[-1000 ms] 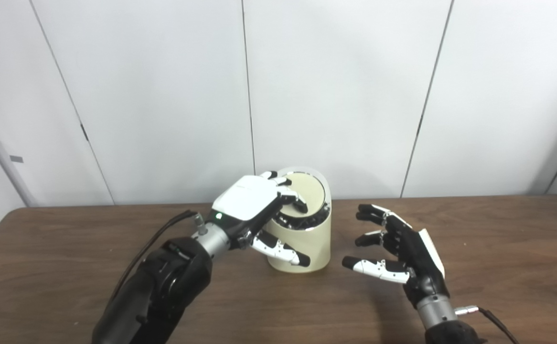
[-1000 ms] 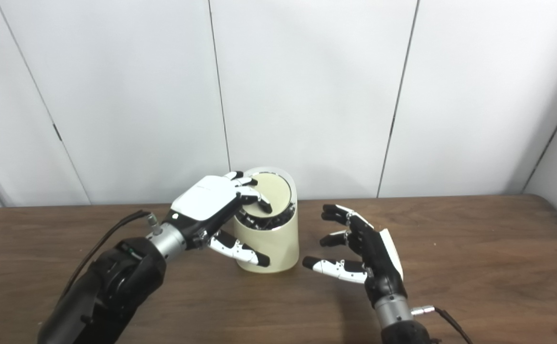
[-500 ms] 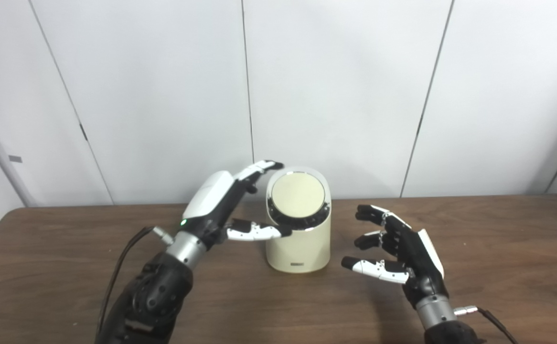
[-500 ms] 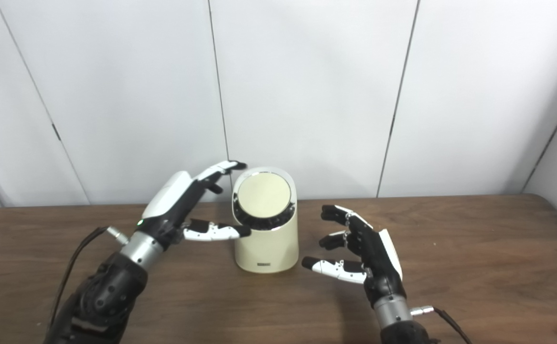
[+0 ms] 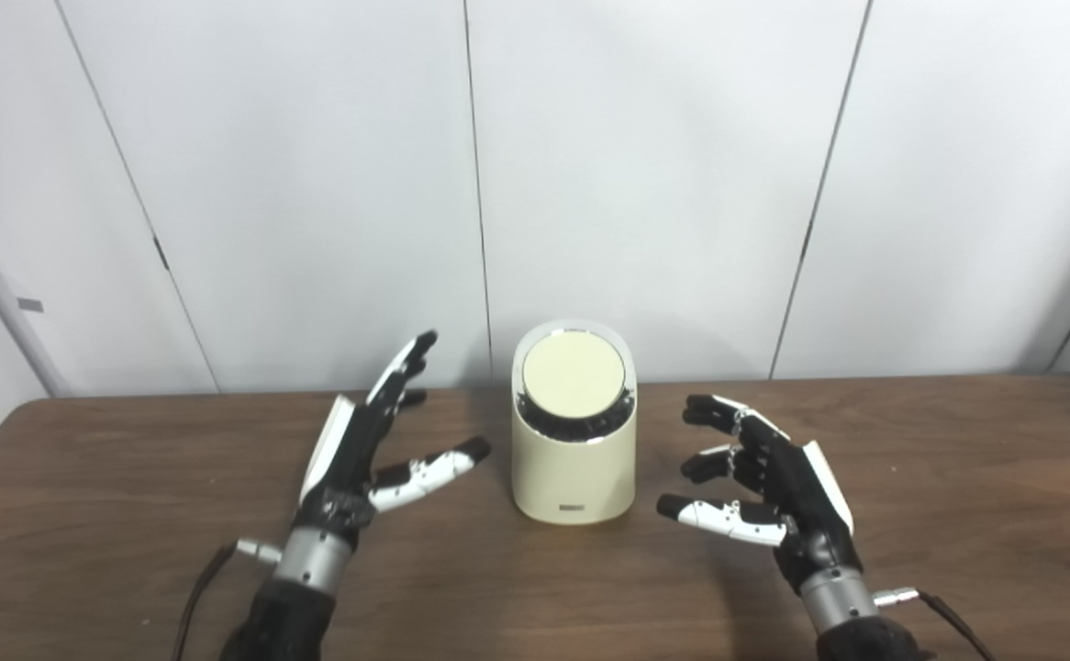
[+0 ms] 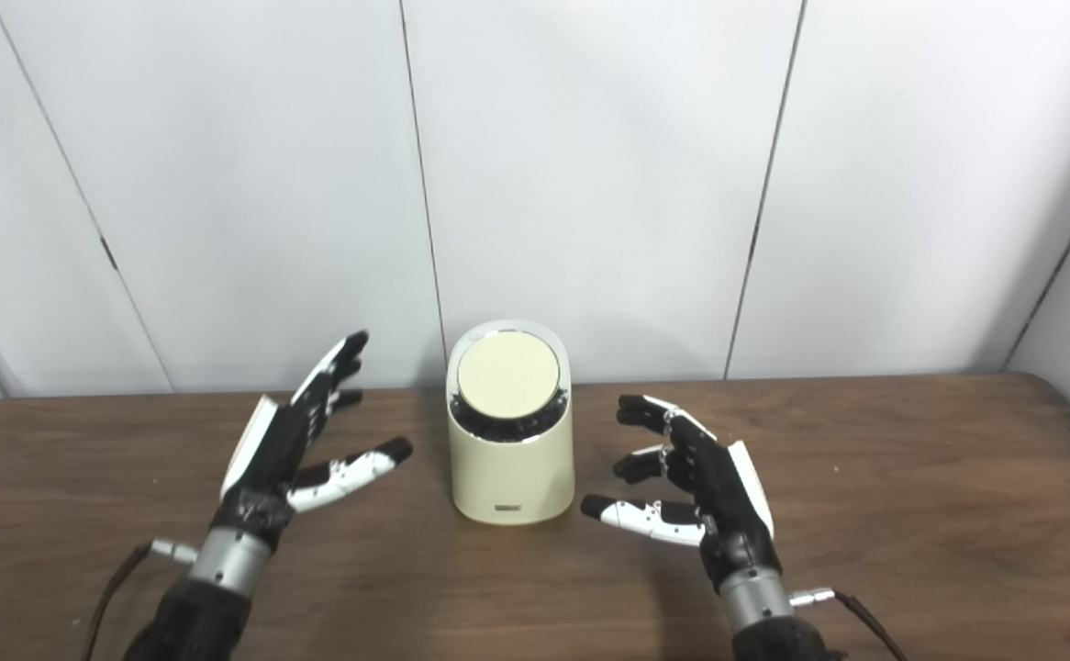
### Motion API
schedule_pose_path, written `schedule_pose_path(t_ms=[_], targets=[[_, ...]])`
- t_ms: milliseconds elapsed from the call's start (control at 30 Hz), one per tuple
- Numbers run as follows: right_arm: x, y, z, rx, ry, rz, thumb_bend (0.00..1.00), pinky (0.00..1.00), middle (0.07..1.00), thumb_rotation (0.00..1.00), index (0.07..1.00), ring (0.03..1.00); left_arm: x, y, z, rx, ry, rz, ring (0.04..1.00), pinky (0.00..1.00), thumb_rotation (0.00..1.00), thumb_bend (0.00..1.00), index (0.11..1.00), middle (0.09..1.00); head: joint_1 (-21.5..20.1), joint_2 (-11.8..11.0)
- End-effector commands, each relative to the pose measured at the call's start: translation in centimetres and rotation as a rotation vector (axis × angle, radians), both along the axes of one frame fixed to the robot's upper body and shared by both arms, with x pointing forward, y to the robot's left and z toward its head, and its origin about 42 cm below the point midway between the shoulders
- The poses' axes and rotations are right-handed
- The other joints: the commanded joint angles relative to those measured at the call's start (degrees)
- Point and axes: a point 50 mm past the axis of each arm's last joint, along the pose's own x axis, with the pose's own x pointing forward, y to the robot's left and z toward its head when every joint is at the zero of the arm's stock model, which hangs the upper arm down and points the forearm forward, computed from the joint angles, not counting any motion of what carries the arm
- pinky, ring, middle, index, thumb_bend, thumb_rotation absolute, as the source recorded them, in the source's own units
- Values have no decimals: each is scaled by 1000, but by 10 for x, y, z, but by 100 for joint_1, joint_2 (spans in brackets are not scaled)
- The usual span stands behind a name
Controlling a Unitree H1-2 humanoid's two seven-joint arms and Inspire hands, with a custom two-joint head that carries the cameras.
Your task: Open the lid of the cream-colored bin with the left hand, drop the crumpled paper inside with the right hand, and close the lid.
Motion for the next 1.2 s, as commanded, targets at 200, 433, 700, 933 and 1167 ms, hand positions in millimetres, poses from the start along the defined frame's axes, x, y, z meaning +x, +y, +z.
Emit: schedule_pose_path(t_ms=[200,433,700,933,1167], targets=[[2,-2,17,4,-93,22,708,501,764,77,753,531,-6,4,-5,-105,-13,38,905,862,442,761,1000,926,30,-25],[1,-3,16,3,-95,14,734,554,770,140,755,563,-11,11,-18,-152,24,71,776,660,380,763,929,836,44,-22],[2,-3,14,8,-97,3,731,641,766,124,754,565,-10,15,-24,-167,47,60,766,614,379,771,886,818,11,-87],[1,-2,13,22,-102,-1,728,577,768,114,759,569,-11,14,-28,-170,53,58,758,617,369,780,859,805,3,-115],[1,-4,13,24,-103,-2,745,585,769,142,763,592,-10,13,-28,-167,60,55,759,628,369,779,856,804,13,-123]])
